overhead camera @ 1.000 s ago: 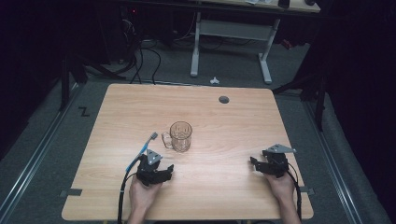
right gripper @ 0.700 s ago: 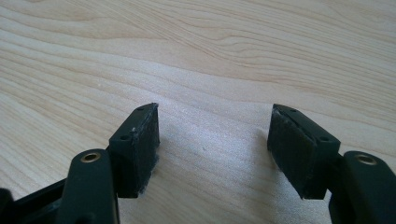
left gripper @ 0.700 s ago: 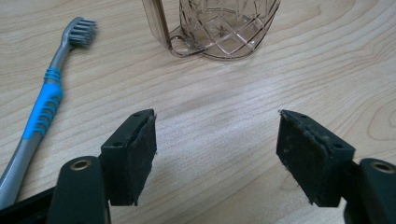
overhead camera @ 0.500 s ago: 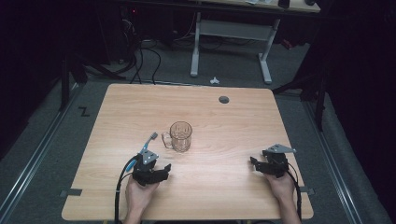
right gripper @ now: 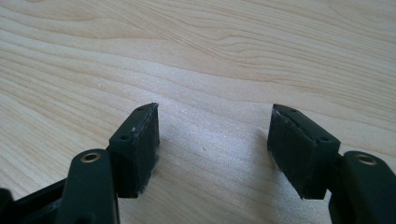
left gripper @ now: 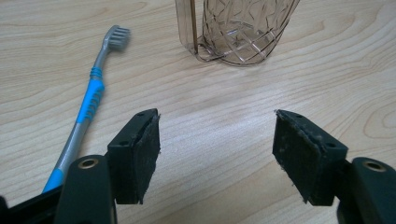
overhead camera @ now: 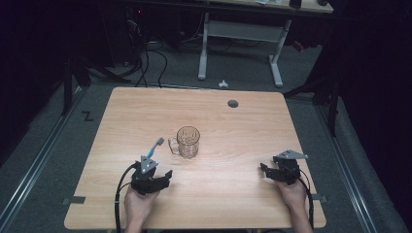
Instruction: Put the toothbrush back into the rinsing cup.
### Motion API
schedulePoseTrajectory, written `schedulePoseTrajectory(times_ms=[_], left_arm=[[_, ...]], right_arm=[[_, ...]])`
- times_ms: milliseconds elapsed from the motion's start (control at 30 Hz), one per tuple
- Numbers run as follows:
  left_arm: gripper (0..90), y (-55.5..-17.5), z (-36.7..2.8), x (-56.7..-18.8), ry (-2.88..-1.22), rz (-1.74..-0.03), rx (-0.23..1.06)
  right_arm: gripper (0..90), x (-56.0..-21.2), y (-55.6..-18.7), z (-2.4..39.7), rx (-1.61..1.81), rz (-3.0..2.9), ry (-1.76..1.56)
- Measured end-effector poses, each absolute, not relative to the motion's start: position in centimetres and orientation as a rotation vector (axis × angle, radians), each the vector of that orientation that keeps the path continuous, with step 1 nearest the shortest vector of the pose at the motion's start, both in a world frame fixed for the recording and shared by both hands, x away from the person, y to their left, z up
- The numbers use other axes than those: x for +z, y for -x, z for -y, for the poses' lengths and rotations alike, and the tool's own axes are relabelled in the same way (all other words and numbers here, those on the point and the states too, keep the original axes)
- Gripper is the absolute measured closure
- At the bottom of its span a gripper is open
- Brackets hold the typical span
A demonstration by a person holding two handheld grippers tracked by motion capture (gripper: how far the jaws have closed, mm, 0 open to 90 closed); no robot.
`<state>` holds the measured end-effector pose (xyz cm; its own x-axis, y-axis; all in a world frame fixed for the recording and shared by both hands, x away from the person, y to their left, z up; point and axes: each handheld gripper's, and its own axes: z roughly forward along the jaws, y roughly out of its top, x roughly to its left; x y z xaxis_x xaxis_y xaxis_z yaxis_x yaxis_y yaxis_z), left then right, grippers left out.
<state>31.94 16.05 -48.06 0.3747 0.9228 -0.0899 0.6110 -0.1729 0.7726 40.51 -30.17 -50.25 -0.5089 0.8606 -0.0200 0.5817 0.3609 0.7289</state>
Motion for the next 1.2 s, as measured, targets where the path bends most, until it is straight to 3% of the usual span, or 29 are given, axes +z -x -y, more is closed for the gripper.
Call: schedulePoseTrajectory(times_ms=[1200], left_arm=[[28.7, -31.1, -20.2, -46.4, -1.882, -1.42, 0.575]], right_arm=[[34.6, -50.3, -40.5, 30.2, 0.951, -2.228, -1.26]])
